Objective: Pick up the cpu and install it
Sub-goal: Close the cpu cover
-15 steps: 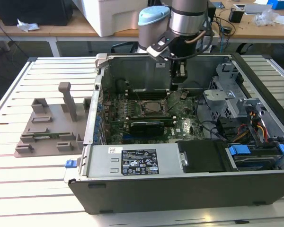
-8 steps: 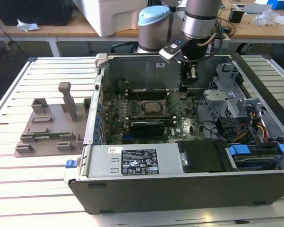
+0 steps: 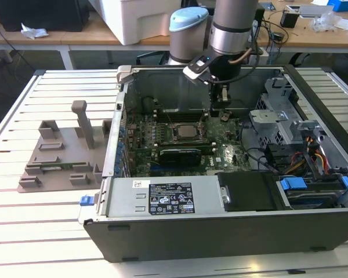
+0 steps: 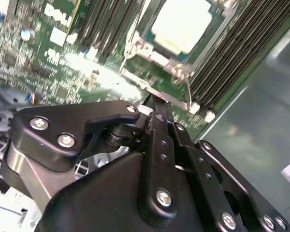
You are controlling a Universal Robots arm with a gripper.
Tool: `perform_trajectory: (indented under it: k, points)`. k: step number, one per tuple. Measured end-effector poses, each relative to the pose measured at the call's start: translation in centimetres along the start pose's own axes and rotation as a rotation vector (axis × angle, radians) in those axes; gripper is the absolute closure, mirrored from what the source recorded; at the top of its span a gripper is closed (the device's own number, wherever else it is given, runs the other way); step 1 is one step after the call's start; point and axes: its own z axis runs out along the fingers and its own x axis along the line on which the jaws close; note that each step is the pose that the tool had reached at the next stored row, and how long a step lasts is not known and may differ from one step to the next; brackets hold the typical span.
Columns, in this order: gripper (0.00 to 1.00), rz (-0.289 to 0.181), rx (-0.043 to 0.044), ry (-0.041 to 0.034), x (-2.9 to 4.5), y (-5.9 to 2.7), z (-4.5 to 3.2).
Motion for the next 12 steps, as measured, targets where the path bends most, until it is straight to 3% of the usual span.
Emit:
perform_trajectory:
  k: [2,5,6,9,12]
  points:
    - [0.89,0.000,0.0000,0.0007,0.00,-1.58,0.05]
    - [0.89,0.000,-0.0001,0.0012,0.01,-2.85,0.13]
    - [0.89,0.000,0.0000,0.0009,0.02,-3.82,0.46]
    - [0.89,0.000,0.0000,0.0010,0.04,-5.56,1.20]
    - [0.89,0.000,0.0000,0.0010,0.06,-6.86,1.86]
